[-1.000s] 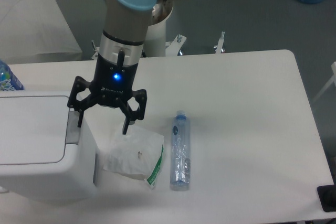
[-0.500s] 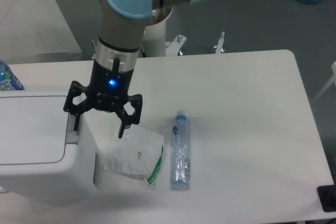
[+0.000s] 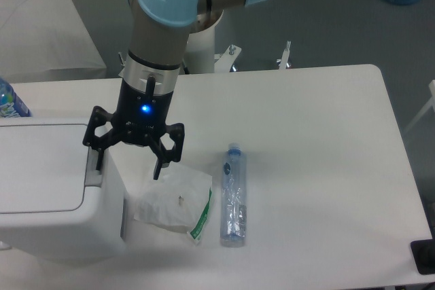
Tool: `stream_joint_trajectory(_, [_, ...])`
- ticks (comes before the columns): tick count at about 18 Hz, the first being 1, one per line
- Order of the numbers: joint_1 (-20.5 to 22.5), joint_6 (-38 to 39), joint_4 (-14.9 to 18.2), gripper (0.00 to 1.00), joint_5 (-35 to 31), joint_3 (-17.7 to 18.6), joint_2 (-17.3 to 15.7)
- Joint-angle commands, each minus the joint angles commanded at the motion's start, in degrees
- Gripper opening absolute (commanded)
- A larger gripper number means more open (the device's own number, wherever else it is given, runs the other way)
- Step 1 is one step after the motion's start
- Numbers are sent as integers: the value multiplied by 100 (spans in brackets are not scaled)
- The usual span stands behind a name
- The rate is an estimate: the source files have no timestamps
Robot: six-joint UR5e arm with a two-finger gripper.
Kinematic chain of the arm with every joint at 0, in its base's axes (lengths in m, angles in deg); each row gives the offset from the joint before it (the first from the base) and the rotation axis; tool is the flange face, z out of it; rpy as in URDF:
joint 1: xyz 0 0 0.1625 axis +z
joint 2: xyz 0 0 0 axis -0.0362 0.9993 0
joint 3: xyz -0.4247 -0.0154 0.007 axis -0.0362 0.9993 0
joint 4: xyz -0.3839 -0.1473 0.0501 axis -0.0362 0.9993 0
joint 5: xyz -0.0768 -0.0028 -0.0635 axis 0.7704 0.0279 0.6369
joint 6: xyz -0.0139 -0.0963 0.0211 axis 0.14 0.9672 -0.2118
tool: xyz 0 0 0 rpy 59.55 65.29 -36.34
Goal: Open the trash can
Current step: 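Press the gripper finger against the trash can lid to tip it open, then lift the gripper up away from the opened trash can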
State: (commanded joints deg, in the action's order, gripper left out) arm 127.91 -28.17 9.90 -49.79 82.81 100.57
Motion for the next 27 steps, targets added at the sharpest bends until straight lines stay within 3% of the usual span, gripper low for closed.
stream_joint_trajectory(14, [0,9,0,100,0,-9,26])
stream_joint_trajectory(19, [61,-105,0,100,0,-421,17])
stream_joint_trajectory(24, [588,-149,0,100,-61,-992,9])
stream_joint_trajectory(27, [843,-665,35,100,-709,-1107,0])
